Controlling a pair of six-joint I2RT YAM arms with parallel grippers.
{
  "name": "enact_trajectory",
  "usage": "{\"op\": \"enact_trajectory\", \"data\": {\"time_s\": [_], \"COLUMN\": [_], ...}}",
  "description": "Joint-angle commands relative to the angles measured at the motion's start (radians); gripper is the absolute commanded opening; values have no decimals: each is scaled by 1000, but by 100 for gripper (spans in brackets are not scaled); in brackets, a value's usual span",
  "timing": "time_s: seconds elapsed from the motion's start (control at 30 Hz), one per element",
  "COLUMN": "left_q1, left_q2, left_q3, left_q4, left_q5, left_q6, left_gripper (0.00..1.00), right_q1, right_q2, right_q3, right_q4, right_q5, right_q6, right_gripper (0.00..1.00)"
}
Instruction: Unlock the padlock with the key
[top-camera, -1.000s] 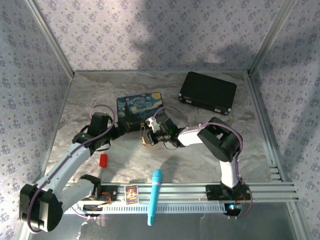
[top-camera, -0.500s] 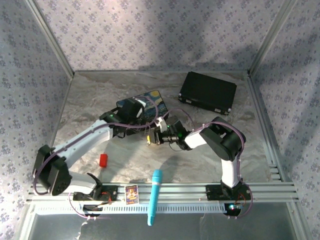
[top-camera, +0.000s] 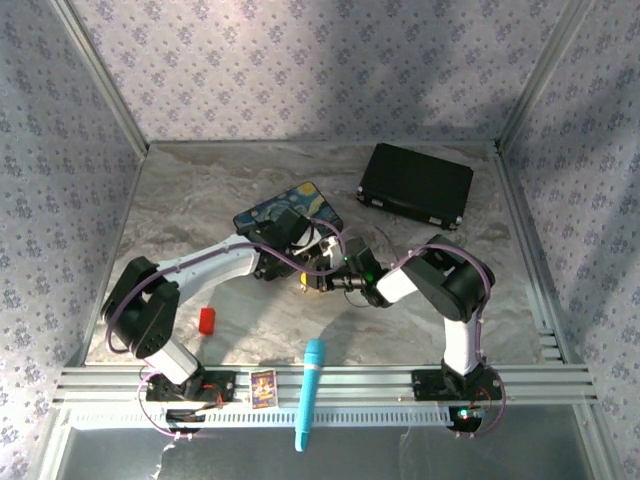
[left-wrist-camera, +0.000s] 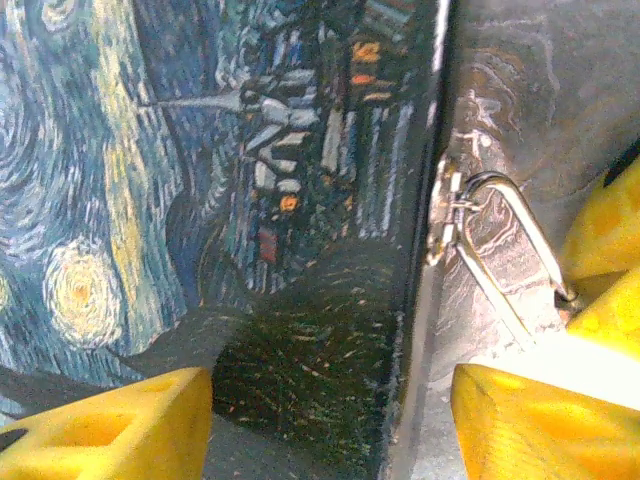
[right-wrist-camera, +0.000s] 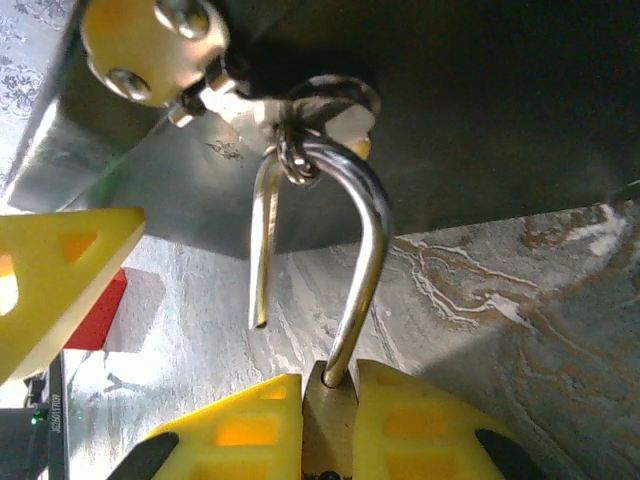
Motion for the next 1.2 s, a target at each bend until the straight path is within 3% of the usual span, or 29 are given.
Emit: {"op": "enact_trajectory", "data": {"time_s": [0.0, 0.17, 0.33, 0.63, 1.17], "left_q1": [-14, -23, -32, -56, -79], "left_q2": [56, 68, 77, 75, 57], "left_q3": [6, -38, -77, -125, -159], "left_q4": [-38, -26, -10, 37, 61], "left_q5": [-9, -20, -32, -49, -88], "left_q6": [2, 10, 10, 30, 37], "left_gripper": [54, 44, 43, 43, 41], "right_q1": [15, 15, 15, -11, -89], "right_q2": [44, 111, 110, 89, 61], "right_q3": [-26, -58, -62, -36, -51], "right_q4": [121, 341, 381, 402, 433], "right_q5": [46, 124, 216, 273, 196], "right_q6": [109, 251, 293, 353, 461], "right_gripper": [0, 0, 0, 0, 0]}}
